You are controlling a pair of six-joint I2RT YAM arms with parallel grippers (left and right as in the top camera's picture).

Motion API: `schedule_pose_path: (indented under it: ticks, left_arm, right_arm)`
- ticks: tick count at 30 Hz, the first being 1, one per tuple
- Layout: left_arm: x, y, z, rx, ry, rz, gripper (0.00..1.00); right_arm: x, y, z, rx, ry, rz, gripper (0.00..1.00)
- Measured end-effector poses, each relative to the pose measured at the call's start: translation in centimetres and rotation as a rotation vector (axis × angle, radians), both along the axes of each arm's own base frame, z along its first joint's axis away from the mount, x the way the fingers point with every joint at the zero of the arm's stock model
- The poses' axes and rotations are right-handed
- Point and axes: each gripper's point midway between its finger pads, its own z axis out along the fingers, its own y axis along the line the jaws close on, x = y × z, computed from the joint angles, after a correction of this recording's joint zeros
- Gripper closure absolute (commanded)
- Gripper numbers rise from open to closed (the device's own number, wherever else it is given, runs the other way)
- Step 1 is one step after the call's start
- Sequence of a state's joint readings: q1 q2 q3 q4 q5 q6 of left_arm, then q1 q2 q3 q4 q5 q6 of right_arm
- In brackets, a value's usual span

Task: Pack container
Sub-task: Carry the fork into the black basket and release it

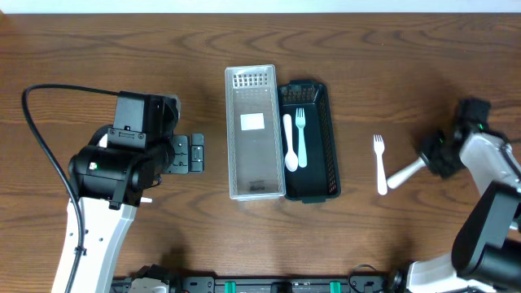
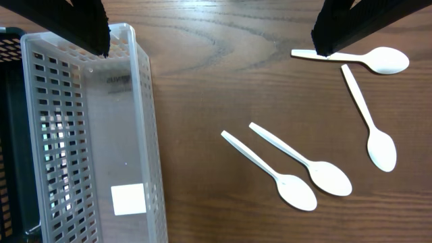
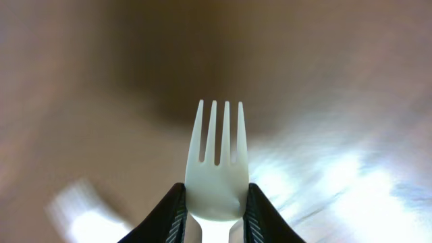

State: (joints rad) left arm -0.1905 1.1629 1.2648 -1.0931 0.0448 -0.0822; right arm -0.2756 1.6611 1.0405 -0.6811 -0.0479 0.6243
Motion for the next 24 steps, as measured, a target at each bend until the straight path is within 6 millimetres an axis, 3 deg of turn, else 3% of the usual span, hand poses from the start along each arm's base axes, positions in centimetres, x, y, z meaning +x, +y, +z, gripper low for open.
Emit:
schedule_pose_path:
  ticks: [4,7,11,14,17,21,24]
  left_arm:
    - [0.0,0.0,0.0,0.0,0.0,0.0,0.02]
    - [0.0,0.0,0.0,0.0,0.0,0.0,0.02]
    - [0.0,0.0,0.0,0.0,0.0,0.0,0.02]
    - [0.0,0.0,0.0,0.0,0.0,0.0,0.02]
    - [0.0,0.0,0.0,0.0,0.0,0.0,0.02]
    - [0.0,0.0,0.0,0.0,0.0,0.0,0.02]
    - [0.0,0.0,0.0,0.0,0.0,0.0,0.02]
  right_arm:
    - [4.3,5.8,8.4,-0.024,-0.164,0.263,0.99]
    - [5.5,11.7,14.1,-0.03,-0.26,0.469,0.99]
    - [5.1,18.3,17.1,-0.015,-0.324,0.664,0.98]
    - [3.8,22.2,17.2,0.003,-0.323,0.774,0.94]
    - [2.5,24.5,16.3,0.013,-0.286,0.846,0.94]
    - [1.5,26.5,13.1,0.015,-0.176,0.923,0.92]
    - [1.3,27.5,9.7,0.004,-0.079,0.959,0.84]
